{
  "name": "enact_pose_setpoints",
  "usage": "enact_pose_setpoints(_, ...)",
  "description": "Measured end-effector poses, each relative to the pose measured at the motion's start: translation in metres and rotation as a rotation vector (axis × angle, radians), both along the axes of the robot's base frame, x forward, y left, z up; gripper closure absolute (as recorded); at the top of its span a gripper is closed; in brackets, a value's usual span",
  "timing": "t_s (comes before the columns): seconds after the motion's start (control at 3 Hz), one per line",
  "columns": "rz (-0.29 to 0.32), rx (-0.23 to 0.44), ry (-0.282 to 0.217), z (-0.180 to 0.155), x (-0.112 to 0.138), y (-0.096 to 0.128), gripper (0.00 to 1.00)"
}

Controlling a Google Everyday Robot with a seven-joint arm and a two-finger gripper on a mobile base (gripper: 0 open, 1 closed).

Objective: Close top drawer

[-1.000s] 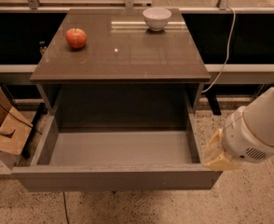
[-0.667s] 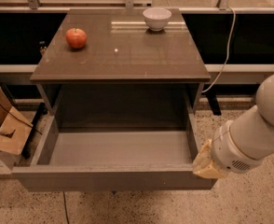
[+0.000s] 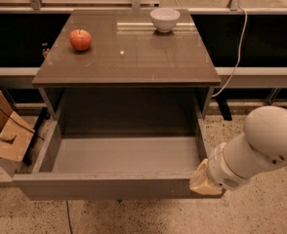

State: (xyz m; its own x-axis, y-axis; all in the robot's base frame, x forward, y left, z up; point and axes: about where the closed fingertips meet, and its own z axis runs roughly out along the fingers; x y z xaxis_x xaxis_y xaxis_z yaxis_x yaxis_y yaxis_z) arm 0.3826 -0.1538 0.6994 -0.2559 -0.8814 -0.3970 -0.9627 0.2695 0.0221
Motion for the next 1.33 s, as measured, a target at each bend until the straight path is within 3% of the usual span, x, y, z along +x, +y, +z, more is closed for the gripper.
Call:
enact_pose_setpoints(0.33, -0.029, 0.033, 0.031, -0.034, 0.011, 0.002, 1.00)
enact_pose_setpoints(0.67, -0.029, 0.033, 0.031, -0.034, 0.011, 0.002, 1.00)
enact_pose_setpoints(1.0, -0.062, 0.076, 0.014, -0.047, 0.037, 0.005, 1.00)
enact_pose_setpoints(1.33, -0.062, 0.076, 0.014, -0.047, 0.037, 0.006, 1.00)
